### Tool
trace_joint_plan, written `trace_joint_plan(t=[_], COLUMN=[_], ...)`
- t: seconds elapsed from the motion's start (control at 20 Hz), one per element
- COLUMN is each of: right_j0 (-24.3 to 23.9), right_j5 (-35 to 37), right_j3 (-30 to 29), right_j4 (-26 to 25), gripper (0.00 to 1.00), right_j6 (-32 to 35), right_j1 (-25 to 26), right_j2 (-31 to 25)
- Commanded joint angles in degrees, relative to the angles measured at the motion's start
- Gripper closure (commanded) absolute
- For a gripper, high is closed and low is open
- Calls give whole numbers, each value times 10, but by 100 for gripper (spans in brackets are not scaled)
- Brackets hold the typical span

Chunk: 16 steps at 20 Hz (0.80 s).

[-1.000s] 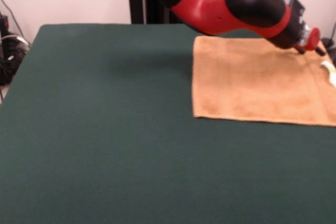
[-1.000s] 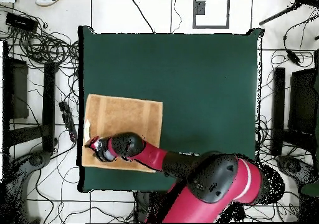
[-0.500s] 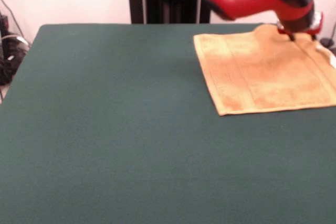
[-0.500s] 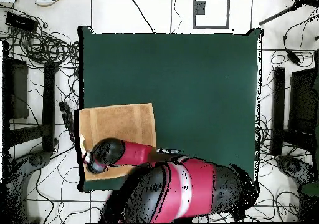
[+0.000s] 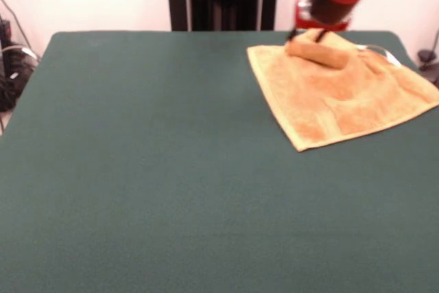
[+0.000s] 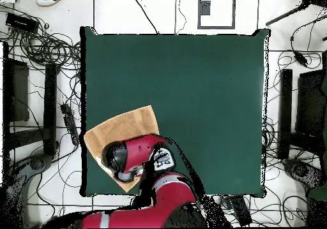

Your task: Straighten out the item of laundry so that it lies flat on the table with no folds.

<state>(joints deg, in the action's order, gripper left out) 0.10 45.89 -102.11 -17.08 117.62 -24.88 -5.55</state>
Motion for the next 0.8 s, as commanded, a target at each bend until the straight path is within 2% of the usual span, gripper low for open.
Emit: trace_joint_plan(t=[0.05,0.2,0.4,0.55,0.65,0.8], right_j0=[-72,-116,-151,-169,-180,-197], right_j5=[146,191,247,259,264,249], right_j3=[144,141,157,147,154,159], right_j4=[-95,-75,-80,-77,-90,-65], gripper=[0,0,0,0,0,0], right_j6=[-158,-142,-178,-176,-207,-162], right_j1=[-32,-46,-58,-65,-57,-31], right_j2=[22,-15,-56,-74,-93,-102])
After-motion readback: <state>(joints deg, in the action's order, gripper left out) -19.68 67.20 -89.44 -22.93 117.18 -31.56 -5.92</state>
